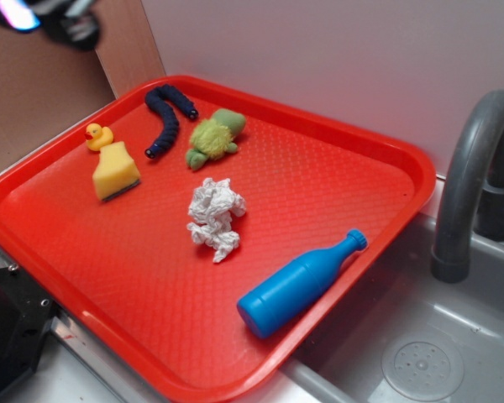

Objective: Grab the green animal.

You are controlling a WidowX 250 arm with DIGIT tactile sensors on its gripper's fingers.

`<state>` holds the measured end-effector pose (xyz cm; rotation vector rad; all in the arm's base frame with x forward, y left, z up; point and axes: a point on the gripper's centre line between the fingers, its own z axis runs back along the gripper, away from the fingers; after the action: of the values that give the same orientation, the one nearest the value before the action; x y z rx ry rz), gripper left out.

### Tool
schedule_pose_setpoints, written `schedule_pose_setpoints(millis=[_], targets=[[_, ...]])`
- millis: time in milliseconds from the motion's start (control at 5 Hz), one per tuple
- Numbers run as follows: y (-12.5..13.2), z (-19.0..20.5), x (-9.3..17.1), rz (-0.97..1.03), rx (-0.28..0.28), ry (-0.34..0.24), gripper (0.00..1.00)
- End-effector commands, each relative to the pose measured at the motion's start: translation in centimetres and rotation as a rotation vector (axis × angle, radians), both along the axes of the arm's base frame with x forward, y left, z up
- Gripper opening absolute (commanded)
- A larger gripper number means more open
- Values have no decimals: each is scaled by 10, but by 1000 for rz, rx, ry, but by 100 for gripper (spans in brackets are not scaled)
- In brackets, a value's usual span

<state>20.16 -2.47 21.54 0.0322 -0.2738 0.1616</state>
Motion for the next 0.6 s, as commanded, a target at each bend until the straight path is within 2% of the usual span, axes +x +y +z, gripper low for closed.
schedule_pose_setpoints(millis=[0,200,400], targets=[[27,-27,61,84,92,-147,100],[43,-58,81,112,153,-148,100],[61,-86,98,143,162,-116,100]])
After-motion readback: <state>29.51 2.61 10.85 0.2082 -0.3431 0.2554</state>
